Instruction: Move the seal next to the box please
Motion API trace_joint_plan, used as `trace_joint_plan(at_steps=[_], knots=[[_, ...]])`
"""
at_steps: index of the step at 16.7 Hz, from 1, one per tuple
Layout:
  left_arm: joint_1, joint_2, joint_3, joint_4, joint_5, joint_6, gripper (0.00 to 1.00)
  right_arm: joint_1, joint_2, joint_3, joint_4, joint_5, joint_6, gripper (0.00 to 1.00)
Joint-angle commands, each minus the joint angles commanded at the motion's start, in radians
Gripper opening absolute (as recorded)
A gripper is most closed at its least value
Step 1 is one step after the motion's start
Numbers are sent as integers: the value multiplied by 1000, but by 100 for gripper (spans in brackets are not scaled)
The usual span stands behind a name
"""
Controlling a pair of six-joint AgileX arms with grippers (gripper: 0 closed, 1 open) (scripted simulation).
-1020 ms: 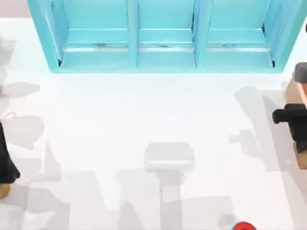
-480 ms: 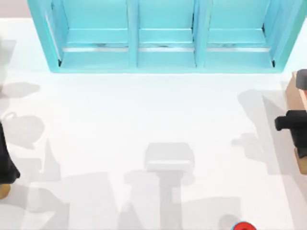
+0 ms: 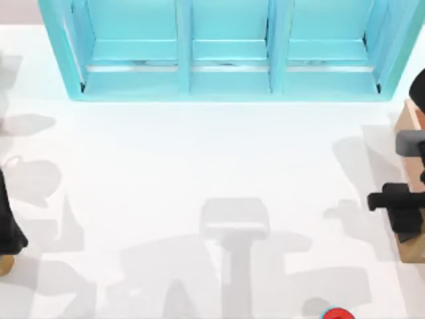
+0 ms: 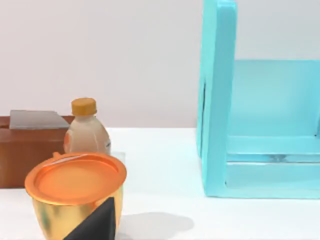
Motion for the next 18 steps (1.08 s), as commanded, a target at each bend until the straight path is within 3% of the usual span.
trace_joint_plan(at_steps=[2,15,18], knots=[[0,0,0,0,0,0,100,0,0,0,0,0,0,0],[0,0,0,0,0,0,100,0,0,0,0,0,0,98],[0,0,0,0,0,0,100,0,0,0,0,0,0,100]])
